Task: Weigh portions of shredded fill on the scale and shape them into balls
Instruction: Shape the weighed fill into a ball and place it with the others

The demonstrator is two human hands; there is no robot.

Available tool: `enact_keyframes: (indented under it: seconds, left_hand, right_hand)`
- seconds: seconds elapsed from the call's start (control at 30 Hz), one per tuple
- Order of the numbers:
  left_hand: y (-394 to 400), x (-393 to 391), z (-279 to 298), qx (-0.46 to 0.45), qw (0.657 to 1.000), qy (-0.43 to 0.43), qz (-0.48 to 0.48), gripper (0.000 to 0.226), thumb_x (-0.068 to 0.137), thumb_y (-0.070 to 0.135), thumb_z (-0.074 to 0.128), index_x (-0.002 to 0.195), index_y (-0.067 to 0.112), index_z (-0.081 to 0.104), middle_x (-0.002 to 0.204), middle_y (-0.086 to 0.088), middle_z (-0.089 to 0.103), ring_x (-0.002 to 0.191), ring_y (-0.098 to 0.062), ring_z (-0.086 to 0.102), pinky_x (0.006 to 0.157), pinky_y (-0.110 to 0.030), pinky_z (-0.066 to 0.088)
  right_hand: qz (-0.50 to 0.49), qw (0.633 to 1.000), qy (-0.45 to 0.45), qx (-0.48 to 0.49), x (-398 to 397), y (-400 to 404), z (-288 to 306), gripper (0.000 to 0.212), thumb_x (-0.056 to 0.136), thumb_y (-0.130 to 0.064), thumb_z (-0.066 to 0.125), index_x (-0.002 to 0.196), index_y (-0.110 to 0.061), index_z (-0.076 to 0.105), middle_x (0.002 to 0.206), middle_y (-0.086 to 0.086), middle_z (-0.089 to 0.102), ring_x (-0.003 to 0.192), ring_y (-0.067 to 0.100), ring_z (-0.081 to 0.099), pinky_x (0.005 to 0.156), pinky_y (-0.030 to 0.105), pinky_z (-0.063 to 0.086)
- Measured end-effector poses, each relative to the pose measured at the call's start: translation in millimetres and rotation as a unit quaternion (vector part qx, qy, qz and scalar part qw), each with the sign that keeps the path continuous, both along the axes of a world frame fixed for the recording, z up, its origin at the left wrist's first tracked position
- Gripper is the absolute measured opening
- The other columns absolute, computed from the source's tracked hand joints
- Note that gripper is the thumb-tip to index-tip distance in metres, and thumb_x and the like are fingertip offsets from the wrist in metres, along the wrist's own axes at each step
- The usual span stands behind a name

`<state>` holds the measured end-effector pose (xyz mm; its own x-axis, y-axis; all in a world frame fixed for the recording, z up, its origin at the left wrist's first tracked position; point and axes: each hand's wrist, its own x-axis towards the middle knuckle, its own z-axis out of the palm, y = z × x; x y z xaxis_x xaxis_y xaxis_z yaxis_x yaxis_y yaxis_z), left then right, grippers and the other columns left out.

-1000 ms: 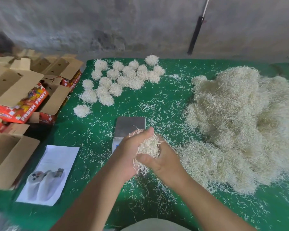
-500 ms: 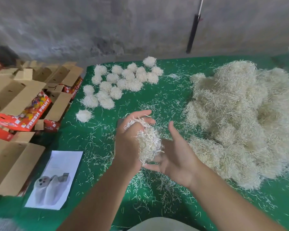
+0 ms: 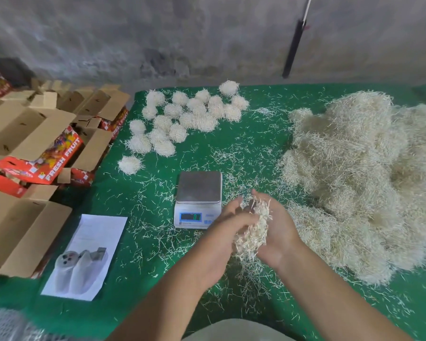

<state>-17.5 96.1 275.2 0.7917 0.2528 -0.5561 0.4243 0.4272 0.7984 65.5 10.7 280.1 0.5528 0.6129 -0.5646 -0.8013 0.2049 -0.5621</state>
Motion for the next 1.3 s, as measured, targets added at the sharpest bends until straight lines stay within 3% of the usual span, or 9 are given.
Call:
enact_keyframes:
  seconds: [0.2, 0.3, 0.43, 0.53, 0.67, 0.87, 1.03, 1.13, 1.3]
  left_hand:
    - [11.8, -18.8, -14.4, -0.383, 0.923, 0.014, 0.036, 0.076, 0.099, 0.073, 0.041, 0.143, 0.014, 0.062, 0.143, -0.017, 0.063, 0.133, -0.041, 0.059, 0.116, -0.074, 0.026]
    - [10.1, -16.9, -12.3, -0.348, 0.933, -0.025, 0.084, 0.054, 0.106, 0.056, 0.043, 0.132, 0.018, 0.071, 0.14, -0.016, 0.065, 0.127, -0.037, 0.065, 0.108, -0.064, 0.044]
    - [14.9, -12.7, -12.0, -0.237, 0.959, 0.033, 0.152, 0.043, 0.104, 0.043, 0.05, 0.087, 0.023, 0.084, 0.103, -0.007, 0.079, 0.087, -0.025, 0.078, 0.075, -0.041, 0.062]
    - [17.6, -14.6, -11.9, -0.205, 0.963, 0.057, 0.165, 0.051, 0.103, 0.06, 0.049, 0.106, 0.022, 0.083, 0.113, -0.006, 0.078, 0.1, -0.023, 0.077, 0.081, -0.04, 0.062]
    - [4.2, -5.7, -28.0, -0.093, 0.983, 0.053, 0.151, 0.066, 0.086, 0.081, 0.046, 0.115, 0.031, 0.076, 0.112, -0.001, 0.079, 0.111, -0.017, 0.072, 0.107, -0.049, 0.051]
    - [-5.0, 13.9, -58.2, -0.021, 0.984, 0.048, 0.172, 0.056, 0.098, 0.075, 0.043, 0.091, 0.031, 0.077, 0.087, 0.007, 0.074, 0.081, -0.008, 0.072, 0.069, -0.029, 0.052]
    - [17.6, 19.9, -83.4, 0.048, 0.979, 0.103, 0.17, 0.049, 0.098, 0.066, 0.052, 0.072, 0.03, 0.075, 0.072, -0.003, 0.071, 0.058, -0.017, 0.063, 0.048, -0.024, 0.041]
    - [32.8, 24.7, -88.4, 0.097, 0.975, 0.142, 0.144, 0.056, 0.096, 0.075, 0.047, 0.082, 0.029, 0.077, 0.076, -0.001, 0.075, 0.062, -0.02, 0.068, 0.055, -0.027, 0.047]
    - [58.0, 30.2, -85.8, -0.072, 0.992, 0.084, -0.065, 0.064, 0.087, 0.086, 0.051, 0.122, 0.038, 0.075, 0.13, -0.008, 0.072, 0.12, -0.022, 0.07, 0.096, -0.046, 0.06]
  right_hand:
    - [0.055, 0.988, -0.142, 0.0, -3.3, 11.8, 8.4, 0.054, 0.106, -0.032, 0.055, 0.056, -0.025, 0.075, 0.056, -0.001, 0.062, 0.047, 0.015, 0.062, 0.053, 0.03, 0.053]
    - [0.106, 0.948, -0.281, -0.108, -12.5, 18.9, -1.5, 0.038, 0.103, -0.039, 0.063, 0.075, -0.015, 0.071, 0.07, 0.012, 0.069, 0.059, 0.022, 0.064, 0.061, 0.033, 0.048]
    - [0.175, 0.811, -0.512, -0.225, -23.0, 18.2, -30.0, 0.027, 0.11, -0.036, 0.048, 0.094, -0.03, 0.069, 0.078, -0.01, 0.07, 0.065, 0.003, 0.061, 0.06, 0.027, 0.043]
    - [0.172, 0.721, -0.614, -0.272, -27.0, 16.4, -51.9, 0.037, 0.113, -0.048, 0.035, 0.108, -0.03, 0.067, 0.101, -0.014, 0.064, 0.099, 0.007, 0.058, 0.088, 0.033, 0.047]
    - [0.112, 0.784, -0.565, -0.231, -31.3, 15.3, -64.5, 0.039, 0.114, -0.052, 0.033, 0.087, -0.046, 0.061, 0.091, -0.015, 0.062, 0.091, 0.006, 0.058, 0.078, 0.031, 0.044]
    - [0.065, 0.881, -0.421, -0.207, -35.4, 22.8, -66.9, 0.049, 0.113, -0.046, 0.038, 0.073, -0.048, 0.065, 0.073, -0.022, 0.067, 0.067, -0.005, 0.061, 0.061, 0.01, 0.044]
    - [0.136, 0.924, -0.321, -0.155, -24.2, 16.4, -70.9, 0.051, 0.107, -0.066, 0.027, 0.099, -0.057, 0.077, 0.098, -0.023, 0.078, 0.093, -0.009, 0.071, 0.074, 0.01, 0.054]
    - [0.179, 0.919, -0.309, -0.169, -18.8, 13.7, -82.0, 0.06, 0.097, -0.084, 0.028, 0.126, -0.051, 0.069, 0.122, -0.013, 0.073, 0.11, -0.001, 0.067, 0.096, 0.036, 0.058]
    - [0.172, 0.92, -0.262, -0.235, 9.2, 15.9, -101.0, 0.047, 0.101, -0.065, 0.047, 0.111, -0.029, 0.075, 0.094, -0.005, 0.081, 0.086, 0.007, 0.077, 0.069, 0.018, 0.057]
